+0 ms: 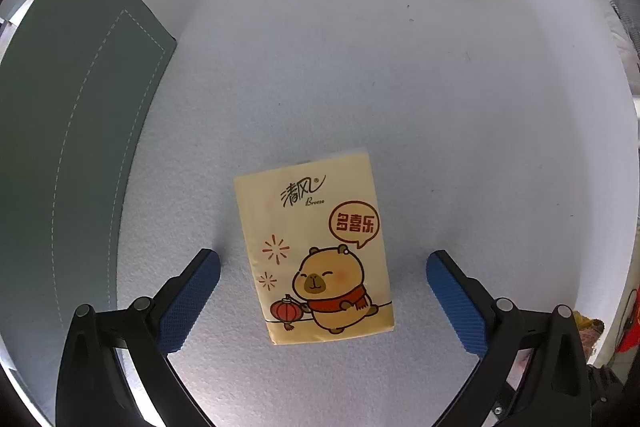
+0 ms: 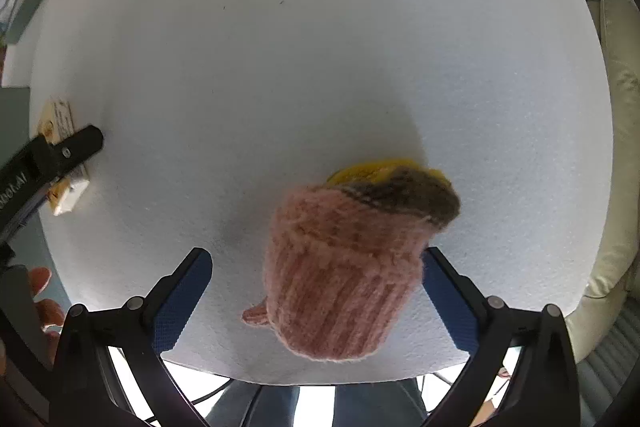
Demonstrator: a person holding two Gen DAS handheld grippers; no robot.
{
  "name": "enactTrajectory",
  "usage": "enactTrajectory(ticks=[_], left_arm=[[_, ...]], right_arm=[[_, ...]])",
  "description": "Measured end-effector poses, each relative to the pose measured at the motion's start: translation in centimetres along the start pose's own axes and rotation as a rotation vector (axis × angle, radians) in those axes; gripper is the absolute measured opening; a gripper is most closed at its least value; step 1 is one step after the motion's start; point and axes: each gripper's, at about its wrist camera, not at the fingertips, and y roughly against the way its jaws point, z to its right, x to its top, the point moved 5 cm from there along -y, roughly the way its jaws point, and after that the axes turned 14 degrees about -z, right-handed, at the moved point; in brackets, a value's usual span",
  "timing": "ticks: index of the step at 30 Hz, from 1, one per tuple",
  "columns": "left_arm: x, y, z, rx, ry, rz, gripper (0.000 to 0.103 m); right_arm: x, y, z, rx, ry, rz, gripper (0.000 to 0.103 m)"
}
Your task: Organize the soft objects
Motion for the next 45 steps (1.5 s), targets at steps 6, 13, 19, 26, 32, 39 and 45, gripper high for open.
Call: enactTrajectory(ticks=[6,13,19,26,32,39,45], left_arm=[[-6.2,-2.0,1.9,0.006,-0.03,0.018,0.103],[-6.4,-1.3,1.9,0.007,-0.032,0.002,0.103],[-5.8,-0.6,1.9,0.013,-0.044,-0.039,0.103],[-5.2,-2.7,2.5,0.026,-0.075,-0.04,0.102],[-4.9,-2.1,3.2,0.022,-0.121,-0.02,0.077],[-5.5,-1.1,4.3,0.039,-0.201,-0.025,0.054],[-8.1,-1.9,4.1,0.051,-0.238,-0.045,0.054]], right_arm=[[0.7,-0.2,-0.8,-0.038,0.001,-0.004,0.103],[0.0,-0.2,-0.4,-0.04,-0.003,0.009,0.103],[0.2,0.9,-0.1,-0.039,0.001,-0.005,0.103],[1.2,0.3,-0.6,-0.039,0.001,-0.018,0.103],[1.7,0.1,-0.5,-0.033,0.001,-0.022,0.103],[1.7,1.4,-0.7,-0.065,0.043,0.01,0.071],[1.5,1.8,-0.2,-0.058,0.072,-0.002,0.055]])
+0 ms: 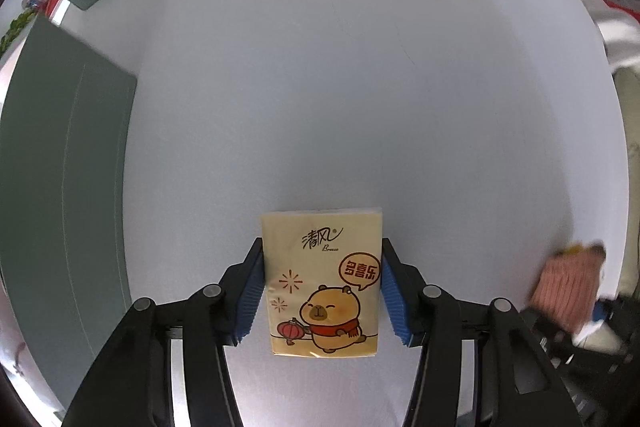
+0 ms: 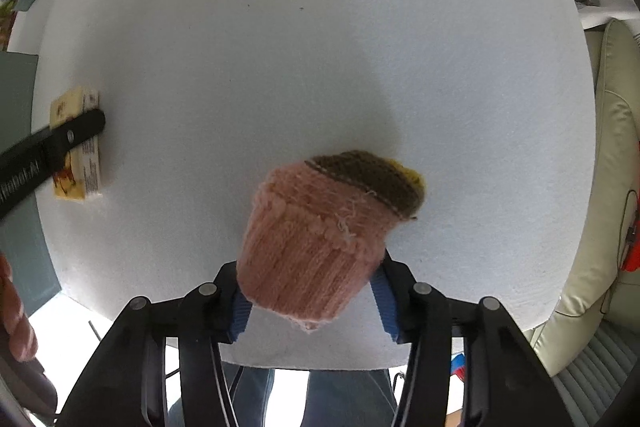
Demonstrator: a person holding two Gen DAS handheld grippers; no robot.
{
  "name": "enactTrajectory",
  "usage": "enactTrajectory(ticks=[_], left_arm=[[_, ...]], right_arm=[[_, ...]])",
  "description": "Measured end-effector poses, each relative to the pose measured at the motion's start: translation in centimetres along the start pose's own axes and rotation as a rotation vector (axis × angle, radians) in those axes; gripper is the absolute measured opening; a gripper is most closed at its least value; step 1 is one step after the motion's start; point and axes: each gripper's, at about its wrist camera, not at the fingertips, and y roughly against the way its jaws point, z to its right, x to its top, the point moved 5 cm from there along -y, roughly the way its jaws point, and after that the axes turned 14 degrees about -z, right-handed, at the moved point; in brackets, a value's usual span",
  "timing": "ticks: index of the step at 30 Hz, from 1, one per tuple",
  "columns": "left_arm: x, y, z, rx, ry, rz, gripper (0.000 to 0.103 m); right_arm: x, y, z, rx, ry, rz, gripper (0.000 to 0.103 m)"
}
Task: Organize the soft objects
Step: 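Lift the tissue pack and pink hat and carry them toward the box with both tools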
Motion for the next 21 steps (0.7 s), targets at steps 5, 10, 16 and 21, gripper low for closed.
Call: enactTrajectory(ticks=[5,10,16,21], left_arm=[[-2.7,-1.0,0.0,0.011,-0.025,-0.018,0.054],[-3.9,-1.6,-0.3,0.013,-0.028,-0.035,0.054],[-5.2,-2.2,-0.5,-0.001,-0.037,-0.053,0.054],[-6.3,-2.3,-1.2,-0.007,-0.049,-0.058,0.054]], right_arm=[[-0.4,0.0,0.0,-0.004,0.014,-0.01,0.055],[-1.1,0.0,-0.3,-0.005,0.037,-0.019,0.054],[-1.5,0.2,-0.7,-0.018,0.055,-0.035,0.054],[-1.7,1.0,-0.7,-0.027,0.062,-0.028,0.054]])
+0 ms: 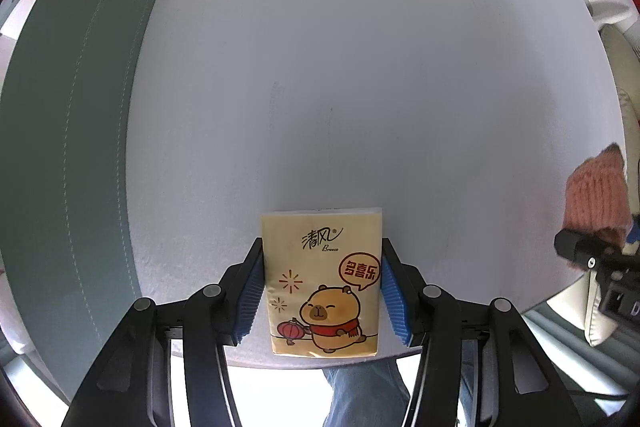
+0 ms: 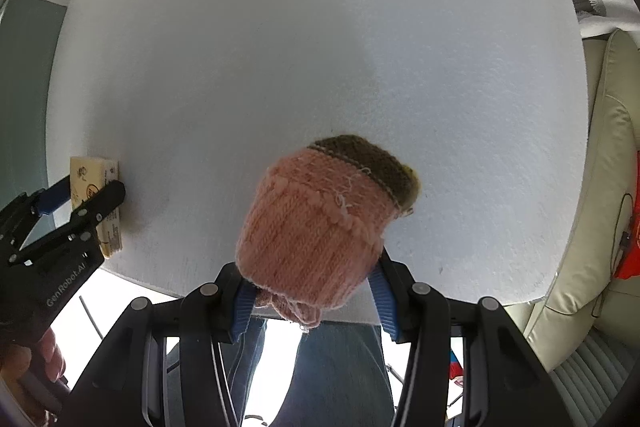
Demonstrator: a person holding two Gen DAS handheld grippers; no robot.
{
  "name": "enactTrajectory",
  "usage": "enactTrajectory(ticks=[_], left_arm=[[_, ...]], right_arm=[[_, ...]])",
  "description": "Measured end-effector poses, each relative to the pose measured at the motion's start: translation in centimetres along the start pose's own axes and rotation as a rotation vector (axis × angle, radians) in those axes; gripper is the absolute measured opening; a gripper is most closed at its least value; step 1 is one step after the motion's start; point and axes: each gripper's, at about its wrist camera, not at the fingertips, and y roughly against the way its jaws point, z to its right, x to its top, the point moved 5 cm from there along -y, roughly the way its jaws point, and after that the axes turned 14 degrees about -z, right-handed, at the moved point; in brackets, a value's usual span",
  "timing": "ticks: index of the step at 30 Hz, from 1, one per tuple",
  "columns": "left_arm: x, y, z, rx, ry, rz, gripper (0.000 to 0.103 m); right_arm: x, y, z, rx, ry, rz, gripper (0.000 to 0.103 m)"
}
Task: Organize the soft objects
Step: 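Lift the tissue pack and pink hat and carry them toward the box with both tools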
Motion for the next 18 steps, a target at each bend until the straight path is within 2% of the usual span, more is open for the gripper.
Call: enactTrajectory(ticks=[8,9,14,16,18], left_arm=[[-0.5,-0.1,0.3,0.005,-0.019,0.04,0.054],[0.1,1.4,1.4,0.004,-0.02,0.044,0.054],[-0.9,2.0,1.6,0.004,-0.025,0.079,0.054],[-1.3,2.1,1.7,0.003,-0.024,0.09,0.054],[-1.8,1.2,1.7,-0.002,-0.017,0.103,0.054]], right_arm=[[0.3,1.9,-0.8,-0.021,0.012,0.031,0.054],[0.1,2.0,-1.0,-0.023,0.013,0.036,0.054],[0.3,3.4,-1.8,-0.035,0.022,0.069,0.054],[-2.3,3.4,-2.5,-0.041,0.027,0.083,0.054],[-2.4,3.8,-2.7,-0.047,0.032,0.093,0.054]])
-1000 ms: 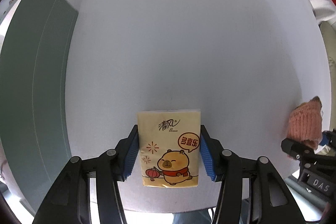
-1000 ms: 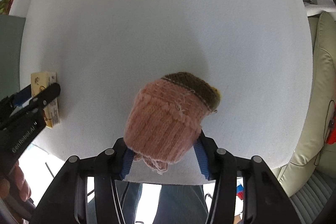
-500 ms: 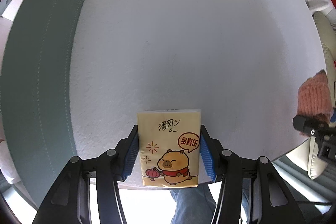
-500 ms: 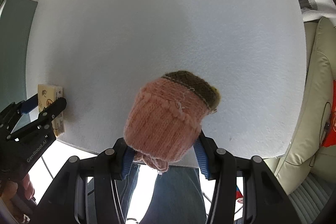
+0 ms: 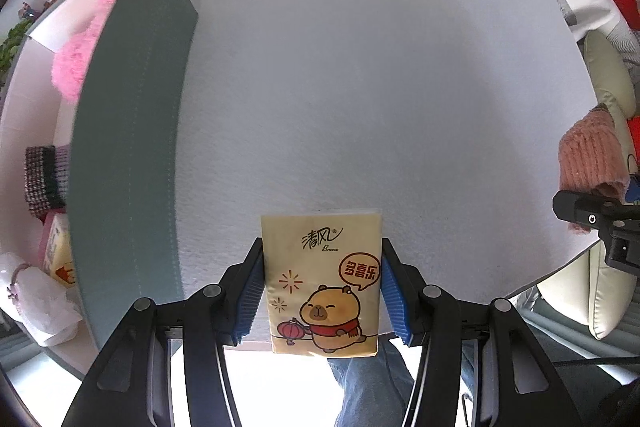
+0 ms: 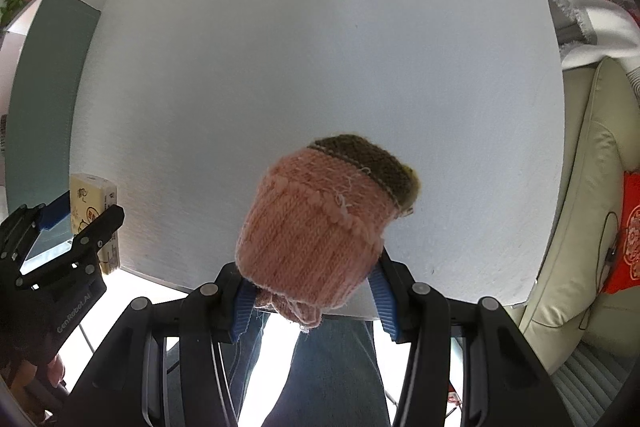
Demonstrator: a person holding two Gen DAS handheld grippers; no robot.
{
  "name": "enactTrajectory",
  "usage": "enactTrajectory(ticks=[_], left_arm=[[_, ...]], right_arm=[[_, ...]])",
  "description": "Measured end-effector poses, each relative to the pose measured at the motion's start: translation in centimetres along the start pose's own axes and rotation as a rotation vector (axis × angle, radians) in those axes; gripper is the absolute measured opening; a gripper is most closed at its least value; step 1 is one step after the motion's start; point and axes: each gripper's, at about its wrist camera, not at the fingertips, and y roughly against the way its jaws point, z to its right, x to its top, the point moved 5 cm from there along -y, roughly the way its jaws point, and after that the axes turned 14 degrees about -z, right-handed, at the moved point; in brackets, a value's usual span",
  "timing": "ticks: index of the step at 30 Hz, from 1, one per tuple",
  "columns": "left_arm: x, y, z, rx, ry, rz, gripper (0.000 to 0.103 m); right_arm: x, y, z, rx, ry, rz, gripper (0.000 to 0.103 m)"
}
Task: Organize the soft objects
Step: 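Lift the tissue pack and pink hat and carry them toward the box with both tools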
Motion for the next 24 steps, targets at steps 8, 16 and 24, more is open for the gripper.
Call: enactTrajectory(ticks=[8,16,24], left_arm=[[-1.4,0.3,-0.8,-0.018,0.03,0.035,0.054],[-3.1,1.0,-2.0,-0.035,0.067,0.069,0.054],[-4.4,2.8,-3.6,-0.053,0.107,0.104,0.054]], right_arm=[[-2.1,-0.2,-0.3,-0.024,0.02,0.033,0.054],[-3.0,0.6,-1.5,-0.057,0.054,0.057,0.054],[-4.1,1.0,-3.6,-0.094,0.104,0.076,0.054]])
